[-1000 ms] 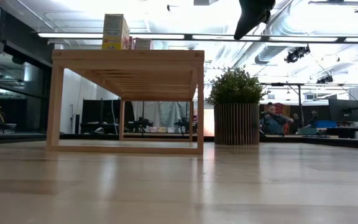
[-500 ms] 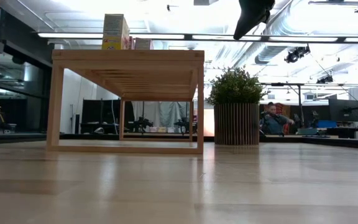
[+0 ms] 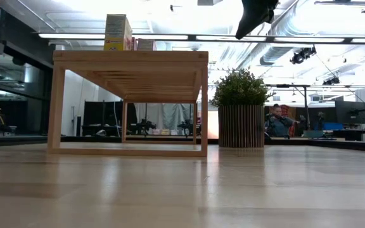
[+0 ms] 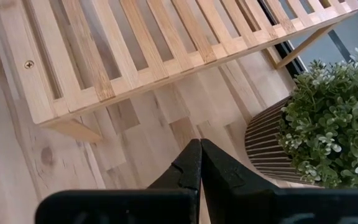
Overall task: Stack cereal on shelf
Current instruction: Put the yellow cereal box on the shelf aligned with the other yellow cereal box
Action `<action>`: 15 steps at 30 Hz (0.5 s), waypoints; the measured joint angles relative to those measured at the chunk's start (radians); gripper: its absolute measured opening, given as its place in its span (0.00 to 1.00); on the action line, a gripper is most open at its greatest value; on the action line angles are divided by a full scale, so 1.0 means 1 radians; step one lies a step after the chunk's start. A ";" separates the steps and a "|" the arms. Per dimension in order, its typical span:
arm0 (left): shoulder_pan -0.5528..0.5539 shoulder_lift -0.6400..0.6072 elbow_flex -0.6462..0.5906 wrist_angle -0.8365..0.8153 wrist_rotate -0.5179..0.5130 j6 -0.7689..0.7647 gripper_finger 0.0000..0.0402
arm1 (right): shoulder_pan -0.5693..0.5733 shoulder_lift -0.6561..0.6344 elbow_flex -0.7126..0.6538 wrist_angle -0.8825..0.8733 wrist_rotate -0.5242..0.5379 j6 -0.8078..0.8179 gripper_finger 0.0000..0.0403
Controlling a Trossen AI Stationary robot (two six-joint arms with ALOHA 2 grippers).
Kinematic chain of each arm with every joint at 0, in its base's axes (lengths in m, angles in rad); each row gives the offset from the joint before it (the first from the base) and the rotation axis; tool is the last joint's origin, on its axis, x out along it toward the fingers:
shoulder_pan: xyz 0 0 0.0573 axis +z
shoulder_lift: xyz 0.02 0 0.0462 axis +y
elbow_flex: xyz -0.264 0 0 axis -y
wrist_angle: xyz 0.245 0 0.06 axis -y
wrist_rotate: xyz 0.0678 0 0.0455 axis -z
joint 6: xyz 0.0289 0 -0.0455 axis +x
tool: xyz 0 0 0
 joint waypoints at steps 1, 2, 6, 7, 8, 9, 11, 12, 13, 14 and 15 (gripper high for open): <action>-0.001 0.000 0.000 -0.001 0.001 0.000 0.64 | 0.000 0.000 0.000 0.000 0.002 0.000 0.00; -0.003 0.000 0.000 0.001 0.005 -0.003 0.64 | 0.000 0.000 0.000 0.000 0.005 0.000 0.00; -0.003 -0.001 -0.015 0.017 0.029 -0.026 0.64 | 0.000 0.000 0.000 0.000 0.009 -0.002 0.00; -0.003 -0.001 -0.025 0.023 0.037 -0.030 0.64 | 0.000 0.000 0.000 0.000 0.009 -0.005 0.00; -0.003 -0.001 -0.039 0.031 0.050 -0.032 0.64 | 0.000 0.000 0.000 0.000 0.009 -0.007 0.00; -0.003 -0.001 -0.052 0.038 0.060 -0.032 0.64 | 0.000 0.000 0.000 0.000 0.009 -0.008 0.00; -0.003 -0.001 -0.080 0.051 0.063 -0.025 0.64 | -0.001 0.000 0.000 0.000 0.009 -0.008 0.00; -0.001 -0.001 -0.096 0.065 0.062 -0.020 0.64 | -0.001 0.000 0.000 0.000 0.009 -0.008 0.00; 0.004 -0.001 -0.110 0.081 0.060 -0.020 0.64 | -0.001 0.000 0.000 0.000 0.009 -0.008 0.00; 0.007 -0.001 -0.121 0.096 0.059 -0.020 0.64 | -0.001 0.000 0.000 0.000 0.009 -0.008 0.00; 0.009 -0.001 -0.129 0.108 0.059 -0.019 0.64 | -0.001 0.000 0.000 0.000 0.009 -0.008 0.00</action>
